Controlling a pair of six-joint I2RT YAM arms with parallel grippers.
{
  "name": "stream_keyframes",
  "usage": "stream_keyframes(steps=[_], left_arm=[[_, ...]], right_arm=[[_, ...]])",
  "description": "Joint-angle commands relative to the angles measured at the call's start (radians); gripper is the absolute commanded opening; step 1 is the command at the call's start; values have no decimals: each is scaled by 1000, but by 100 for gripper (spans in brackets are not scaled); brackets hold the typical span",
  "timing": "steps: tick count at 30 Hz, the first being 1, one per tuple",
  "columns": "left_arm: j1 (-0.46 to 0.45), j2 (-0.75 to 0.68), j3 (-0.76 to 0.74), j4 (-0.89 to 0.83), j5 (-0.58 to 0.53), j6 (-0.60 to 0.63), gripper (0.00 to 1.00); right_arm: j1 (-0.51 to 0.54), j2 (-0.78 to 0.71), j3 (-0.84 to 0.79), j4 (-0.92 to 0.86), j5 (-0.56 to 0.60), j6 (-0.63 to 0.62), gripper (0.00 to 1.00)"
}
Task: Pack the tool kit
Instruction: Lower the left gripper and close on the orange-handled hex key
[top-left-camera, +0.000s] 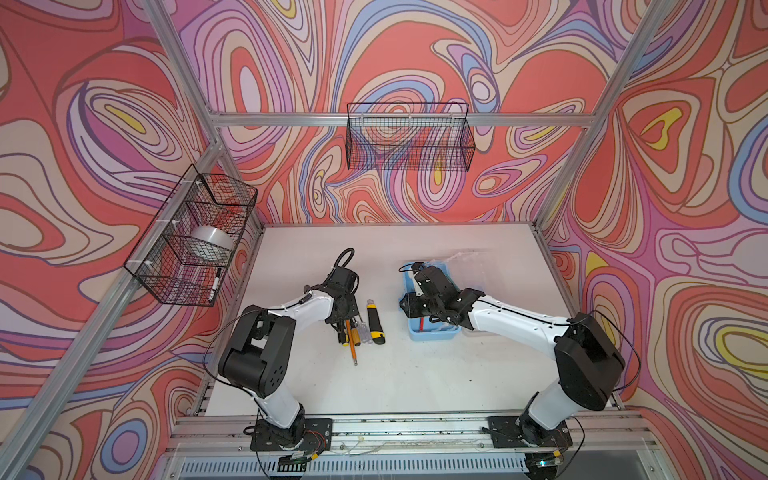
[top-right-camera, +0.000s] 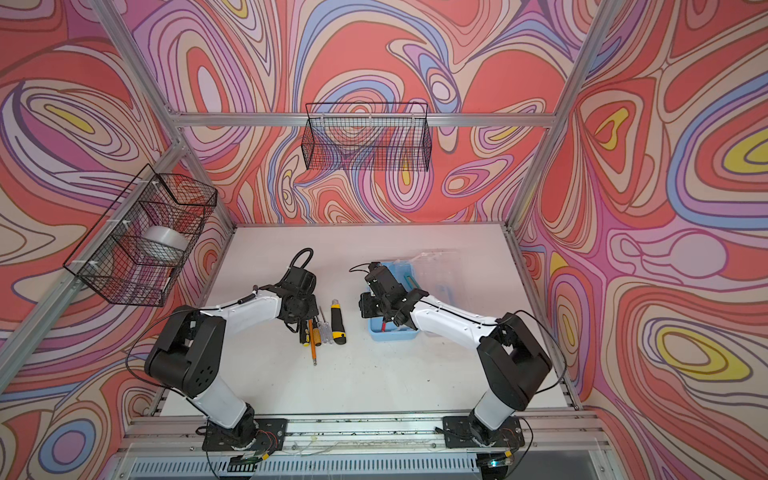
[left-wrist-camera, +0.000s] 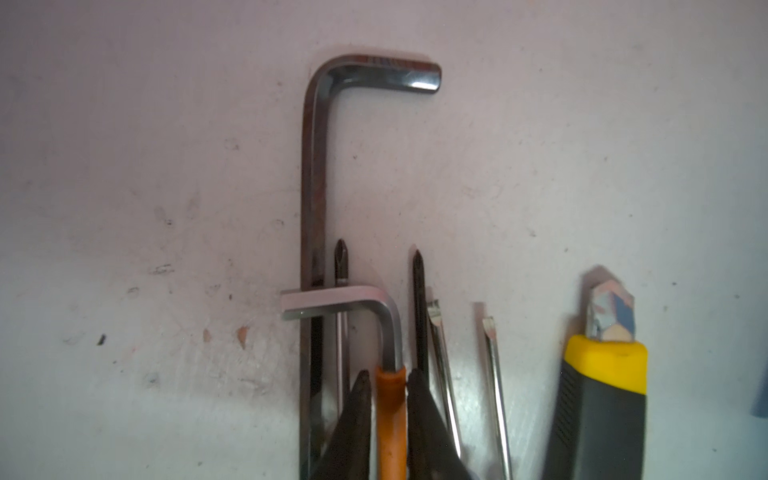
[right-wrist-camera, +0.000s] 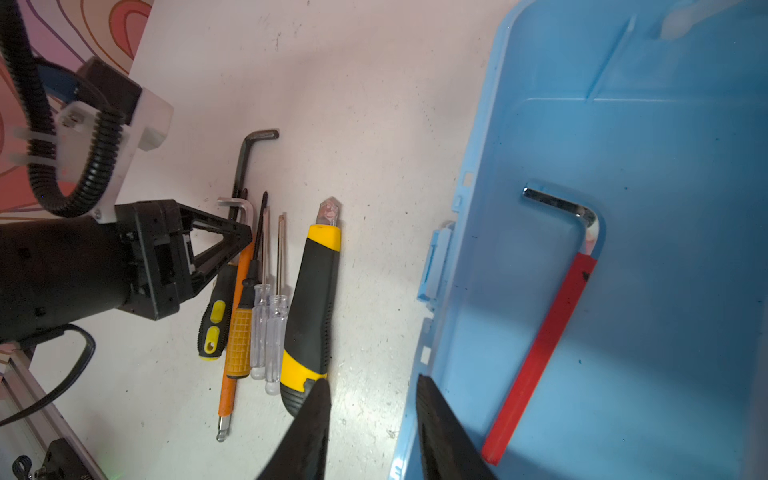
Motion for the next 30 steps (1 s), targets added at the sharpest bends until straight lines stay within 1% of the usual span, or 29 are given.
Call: stream_keyframes(steps=[1,4,15,16,17,19,21,25,28,30], left_arm=[[0,25,31,-39,-26,-7,18],[0,38,37,-45,-36,-4,17],[-1,70,18,-30,12,-16,16],[-4,70,17,-32,17,-16,19],[-10,67,15,-38,13,-16,24],[-27,57,11,-56,-7,-17,32],[-40,45,8,-72,-30,-17,35],[-45,32,-8,-79,-37,-31,31],[-49,30,-23,-69,-35,-41,23],[-49,34,-26,-69,-34,-44,21]], right_arm=[[6,-28,-16,10,24,-10,37],[5,-21,-14,11,21,-7,37],[3,-21,-13,10,40,-3,39],[3,-20,-14,11,38,-1,39],[2,-19,-13,11,35,1,39],[3,-22,-14,10,33,1,38],[2,-23,-16,12,34,3,39],[2,-21,-16,14,33,2,39],[3,-23,-21,14,31,2,38],[2,-23,-27,16,27,6,38]])
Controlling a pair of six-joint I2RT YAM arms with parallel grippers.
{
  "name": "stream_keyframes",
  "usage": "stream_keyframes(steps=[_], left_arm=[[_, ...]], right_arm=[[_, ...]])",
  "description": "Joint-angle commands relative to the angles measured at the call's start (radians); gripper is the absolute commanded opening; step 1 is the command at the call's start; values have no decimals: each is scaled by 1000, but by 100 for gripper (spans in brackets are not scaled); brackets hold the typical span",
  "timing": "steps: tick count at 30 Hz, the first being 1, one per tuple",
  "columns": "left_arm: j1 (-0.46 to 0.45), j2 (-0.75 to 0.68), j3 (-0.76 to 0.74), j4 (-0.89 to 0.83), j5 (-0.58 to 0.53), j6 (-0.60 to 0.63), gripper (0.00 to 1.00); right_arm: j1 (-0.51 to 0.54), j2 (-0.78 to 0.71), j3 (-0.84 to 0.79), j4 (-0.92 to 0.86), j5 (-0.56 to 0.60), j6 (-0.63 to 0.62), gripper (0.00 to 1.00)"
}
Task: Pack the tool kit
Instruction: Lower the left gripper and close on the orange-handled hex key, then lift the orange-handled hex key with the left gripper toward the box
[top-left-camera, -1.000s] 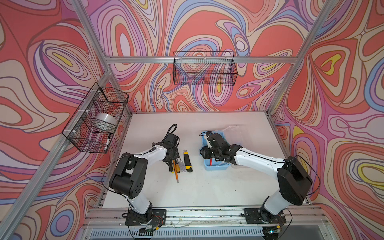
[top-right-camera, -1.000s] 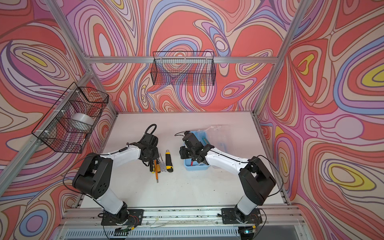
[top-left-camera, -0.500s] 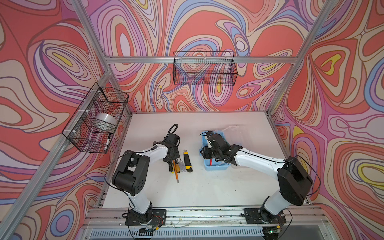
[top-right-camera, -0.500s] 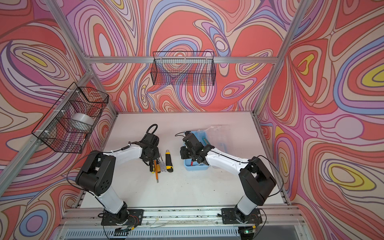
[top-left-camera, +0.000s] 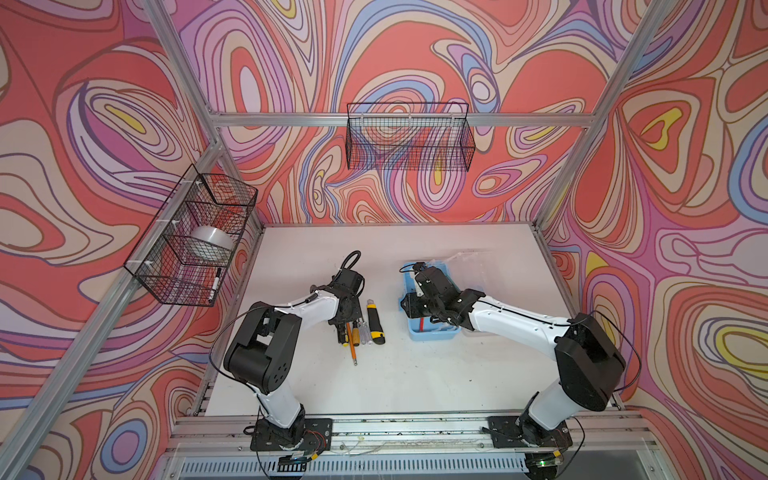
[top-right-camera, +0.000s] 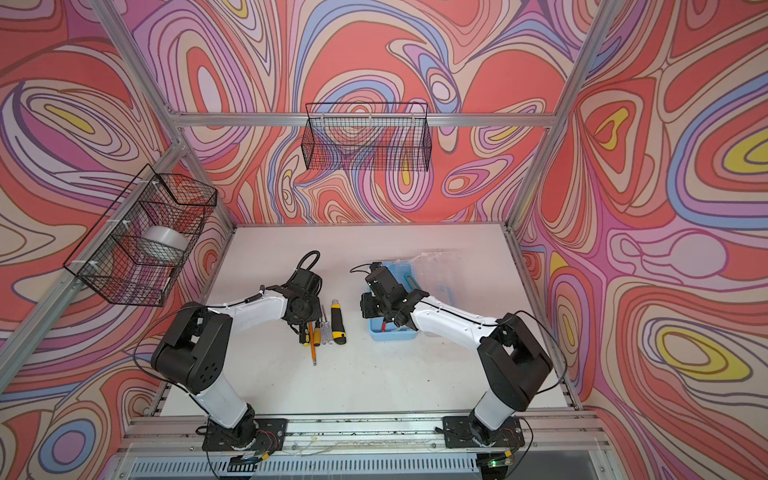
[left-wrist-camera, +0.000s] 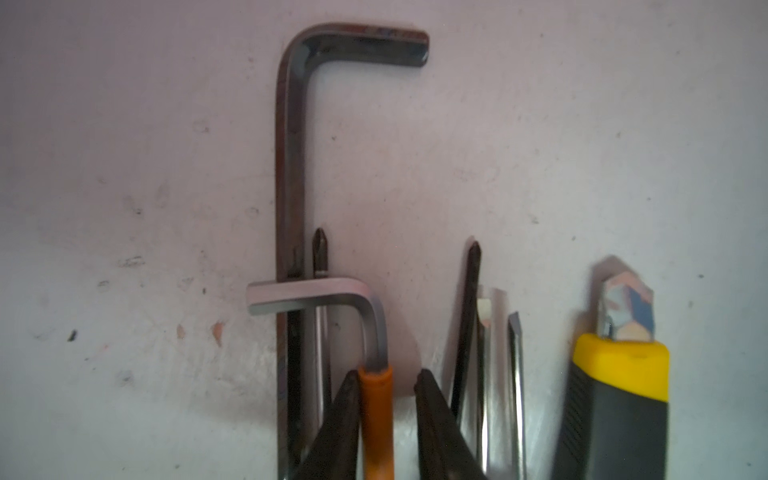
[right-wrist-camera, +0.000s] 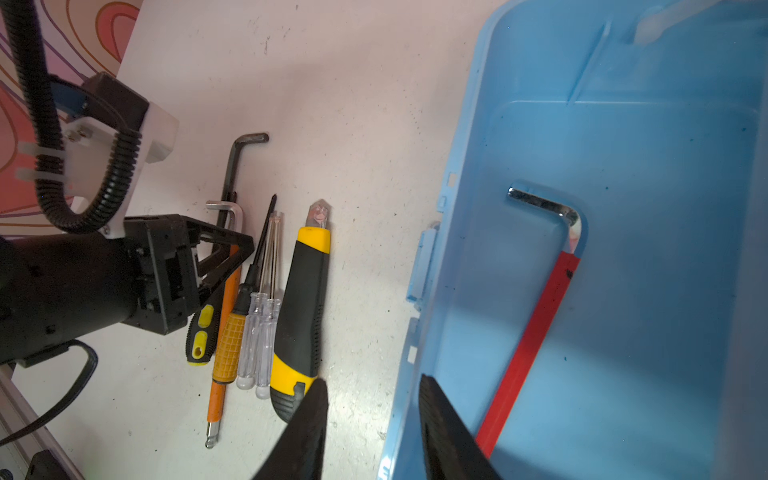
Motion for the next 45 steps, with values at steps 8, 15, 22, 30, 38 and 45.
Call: stream_keyframes(steps=[8,15,22,30,38,45], left_arm=[[-16,43,-31,-42,11,-26,16],[-21,71,-14,-38,10,-22,3],[-23,66,15,-22,34,-27,0],[-27,-74,16,-91,12,26,0],[-26,-208,23,-183,60,48,0],[-46,-330,60,-202,144,28,0]], right_arm=[[3,-24,-27,13,18,18,38],[2,-38,-43,22,22,28,38],[1,-31,-34,17,33,21,38],[-6,-9,-45,55,11,53,38],[-18,4,-46,78,-25,77,38],[-47,-42,-73,90,-46,101,38]])
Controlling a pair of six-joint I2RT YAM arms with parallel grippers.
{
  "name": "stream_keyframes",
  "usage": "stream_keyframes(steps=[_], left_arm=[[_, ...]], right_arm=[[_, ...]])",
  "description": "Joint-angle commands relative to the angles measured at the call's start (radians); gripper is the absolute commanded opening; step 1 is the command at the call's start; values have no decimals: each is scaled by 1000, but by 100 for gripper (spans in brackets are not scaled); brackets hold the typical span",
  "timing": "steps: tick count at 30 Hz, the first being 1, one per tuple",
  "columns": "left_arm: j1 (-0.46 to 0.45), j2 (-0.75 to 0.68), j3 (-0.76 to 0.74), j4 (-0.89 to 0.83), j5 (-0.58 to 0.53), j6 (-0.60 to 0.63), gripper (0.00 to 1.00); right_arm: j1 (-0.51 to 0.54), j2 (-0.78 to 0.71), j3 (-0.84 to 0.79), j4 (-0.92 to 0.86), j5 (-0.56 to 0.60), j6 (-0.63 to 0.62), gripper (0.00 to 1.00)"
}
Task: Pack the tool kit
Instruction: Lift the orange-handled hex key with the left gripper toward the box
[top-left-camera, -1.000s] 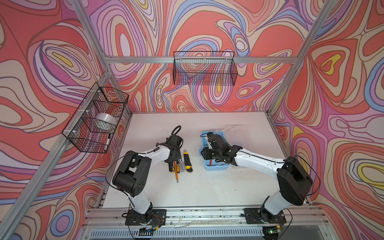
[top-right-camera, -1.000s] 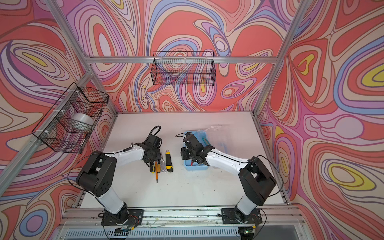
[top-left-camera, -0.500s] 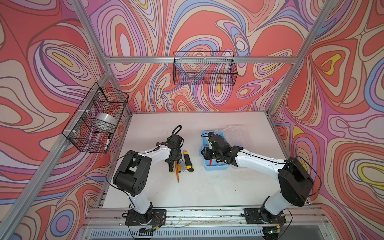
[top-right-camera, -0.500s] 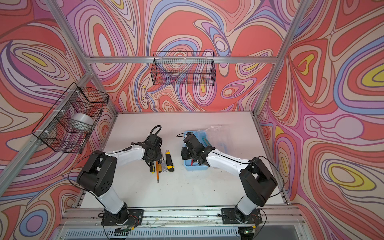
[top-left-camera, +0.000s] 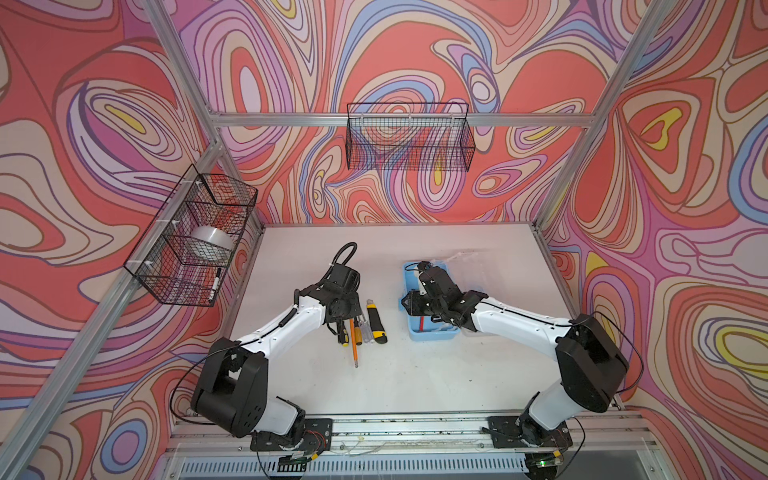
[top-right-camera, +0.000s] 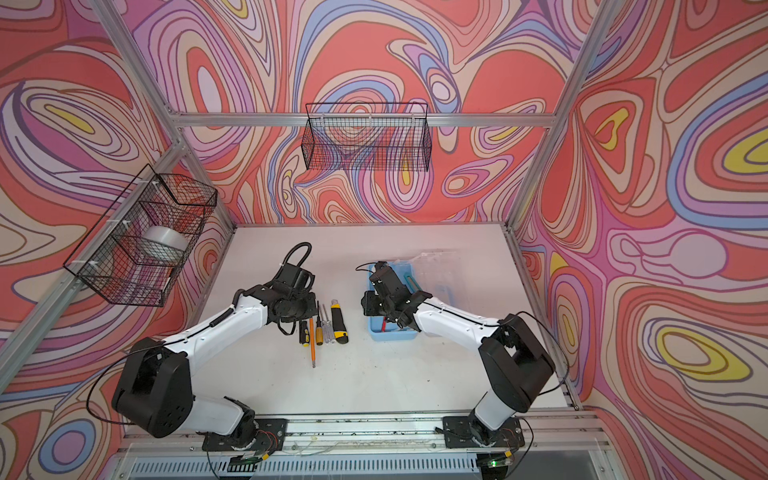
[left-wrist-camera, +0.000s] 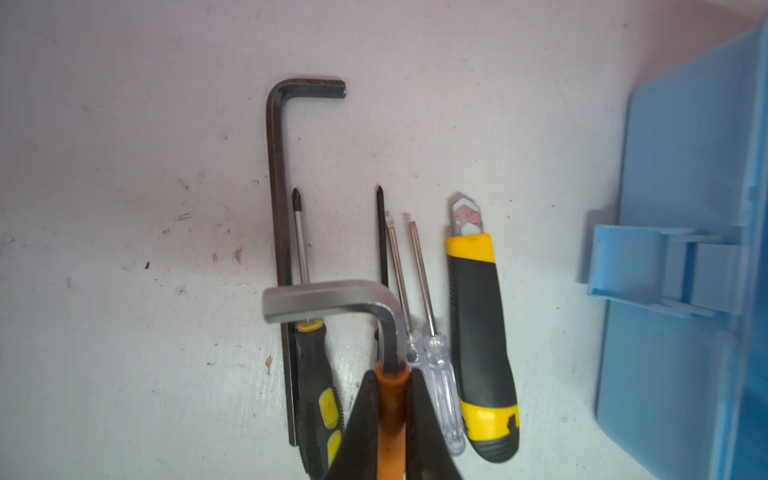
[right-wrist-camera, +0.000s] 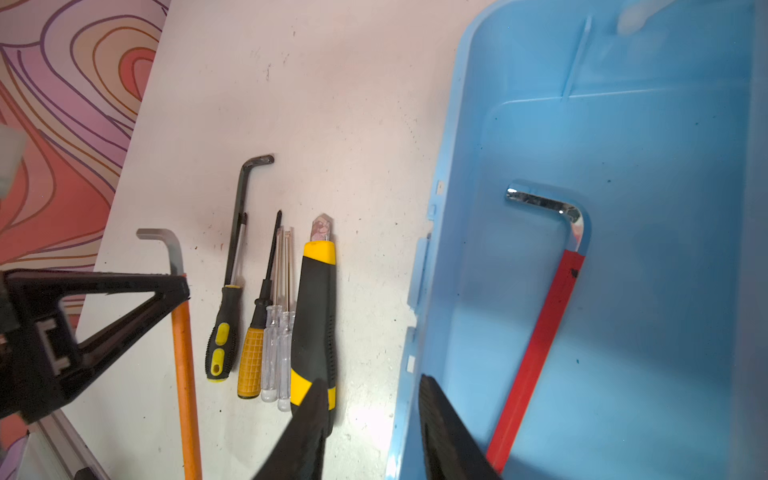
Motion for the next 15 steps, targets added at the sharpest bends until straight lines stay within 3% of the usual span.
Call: stream_keyframes(steps=[1,8,15], left_arm=[[-21,-52,53,-43,59,-13,0],[-101,-49,156,-42,46,-54,0],[-176,2,247,68,77,-107,0]], right_arm=[[-21,-39,-30,15,-16,19,38],[-50,-129,-46,-37,33,3,38],[-97,-282,-109,-49,91,20,38]])
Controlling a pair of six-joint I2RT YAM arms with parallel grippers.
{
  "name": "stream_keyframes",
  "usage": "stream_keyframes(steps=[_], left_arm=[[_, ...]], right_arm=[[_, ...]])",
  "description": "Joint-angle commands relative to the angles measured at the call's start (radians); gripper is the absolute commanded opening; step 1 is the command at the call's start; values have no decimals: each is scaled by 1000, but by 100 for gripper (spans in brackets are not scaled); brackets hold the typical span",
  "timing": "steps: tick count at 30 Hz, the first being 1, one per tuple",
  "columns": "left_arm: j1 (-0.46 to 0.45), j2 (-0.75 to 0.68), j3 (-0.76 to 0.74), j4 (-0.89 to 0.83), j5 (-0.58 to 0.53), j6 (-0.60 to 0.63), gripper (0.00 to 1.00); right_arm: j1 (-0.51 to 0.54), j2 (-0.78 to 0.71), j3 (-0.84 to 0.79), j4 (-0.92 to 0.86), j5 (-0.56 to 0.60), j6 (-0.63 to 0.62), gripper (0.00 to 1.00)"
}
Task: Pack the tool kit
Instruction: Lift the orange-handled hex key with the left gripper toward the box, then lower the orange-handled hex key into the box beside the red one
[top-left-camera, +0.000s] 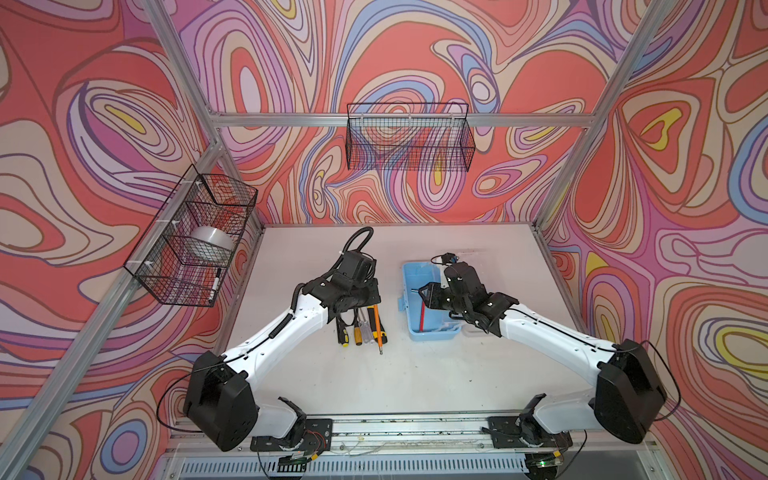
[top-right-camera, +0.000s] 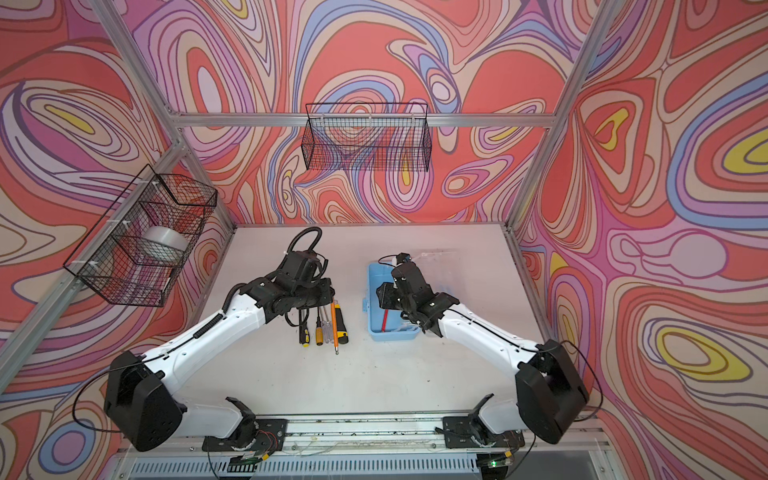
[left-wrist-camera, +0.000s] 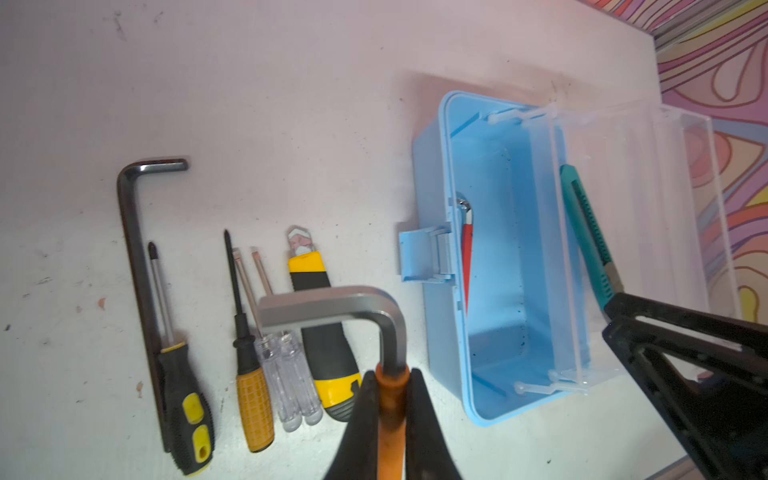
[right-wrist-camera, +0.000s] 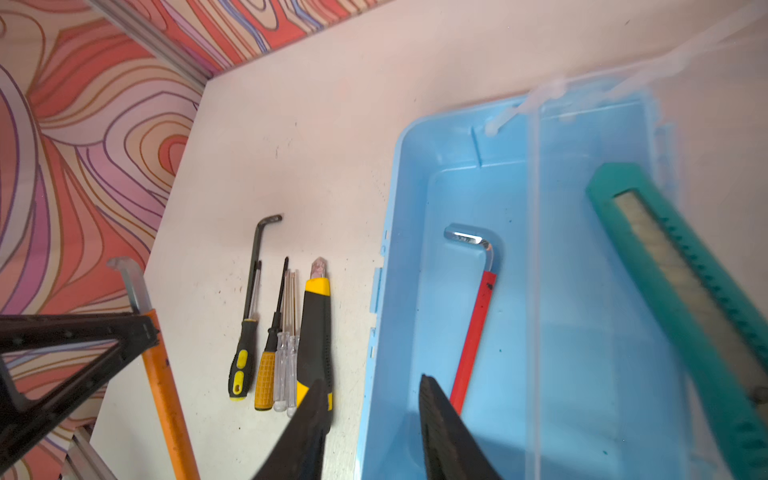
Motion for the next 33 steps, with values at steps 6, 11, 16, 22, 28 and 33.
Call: stream_keyframes(steps=[6,11,16,22,28,33], left_arm=[[-93,168,200,122,63,-53,0],[-145,312,313,156,82,-65,0],[-148,426,366,178,36,-80,0],[-138,537,460,150,25,-66,0],[-127,555,515,130,42,-54,0],[-112,556,532,121,25,-42,0]], right_arm=[[-41,-109,-40,-64,86,-1,39],[-67,-148,-57,-70,94,1,39],[-72,-164,-68,-75,93,3,39],[-75,-167,-81,-69,101,-3,39],[-79,-148,-86,-62,91,-4,39],[-88,-114,-77,-49,80,-11,39]])
